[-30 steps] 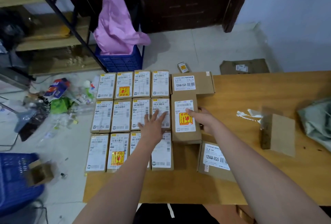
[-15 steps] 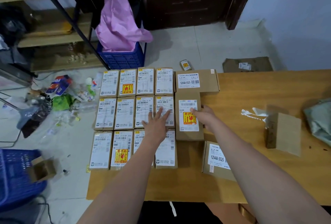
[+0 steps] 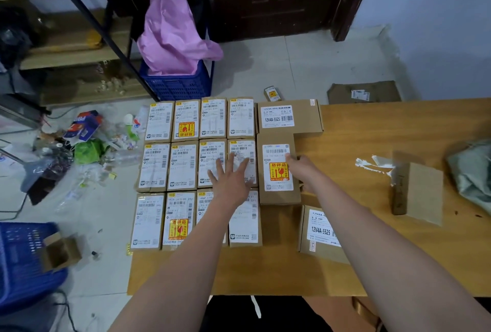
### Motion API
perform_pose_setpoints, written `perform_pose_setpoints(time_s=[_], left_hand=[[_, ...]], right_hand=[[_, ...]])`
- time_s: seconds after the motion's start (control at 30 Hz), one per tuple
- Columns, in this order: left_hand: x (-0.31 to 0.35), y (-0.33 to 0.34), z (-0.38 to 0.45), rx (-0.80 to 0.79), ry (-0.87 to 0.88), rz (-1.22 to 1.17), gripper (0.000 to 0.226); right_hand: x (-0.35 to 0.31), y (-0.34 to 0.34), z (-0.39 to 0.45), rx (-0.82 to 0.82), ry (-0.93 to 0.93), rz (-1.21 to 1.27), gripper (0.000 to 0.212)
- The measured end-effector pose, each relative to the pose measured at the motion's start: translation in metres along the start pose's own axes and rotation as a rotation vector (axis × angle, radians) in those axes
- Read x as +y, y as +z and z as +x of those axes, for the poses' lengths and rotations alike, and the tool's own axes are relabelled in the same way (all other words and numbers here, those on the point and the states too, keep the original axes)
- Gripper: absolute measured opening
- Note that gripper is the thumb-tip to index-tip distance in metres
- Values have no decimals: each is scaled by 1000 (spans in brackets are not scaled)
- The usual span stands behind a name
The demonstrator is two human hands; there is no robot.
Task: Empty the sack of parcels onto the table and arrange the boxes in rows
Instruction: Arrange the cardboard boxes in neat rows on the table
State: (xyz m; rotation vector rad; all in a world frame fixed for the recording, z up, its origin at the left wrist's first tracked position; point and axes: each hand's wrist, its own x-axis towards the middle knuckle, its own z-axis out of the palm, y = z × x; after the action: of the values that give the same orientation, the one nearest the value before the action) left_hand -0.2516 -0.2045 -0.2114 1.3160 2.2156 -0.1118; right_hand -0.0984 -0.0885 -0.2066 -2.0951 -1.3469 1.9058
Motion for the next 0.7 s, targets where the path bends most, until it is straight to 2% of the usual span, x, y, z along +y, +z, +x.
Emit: perform_pose_setpoints(time_s=[0.1,0.3,0.4,0.53,0.63,0.7], left_hand=[[3,0,2,-17,-38,-49,60],[1,5,0,-52,-23,17,71],[1,4,1,-66,-22,30,70],[4,1,1,-66,-40,-9,63],[15,-5,-3,15,-91,-96,58],[27,-7,-8,106,-89,-144,54]], right_hand=[[3,-4,4,-36,27,-4,72],[1,0,3,-37,8,-17,46],[-1,2,2,-18,-7,-36,43],[0,-2,1,-19,-2,-54,50],[4,-11,-2,50,-2,-112,66],[7,-25,-7,115,-11,-175,67]])
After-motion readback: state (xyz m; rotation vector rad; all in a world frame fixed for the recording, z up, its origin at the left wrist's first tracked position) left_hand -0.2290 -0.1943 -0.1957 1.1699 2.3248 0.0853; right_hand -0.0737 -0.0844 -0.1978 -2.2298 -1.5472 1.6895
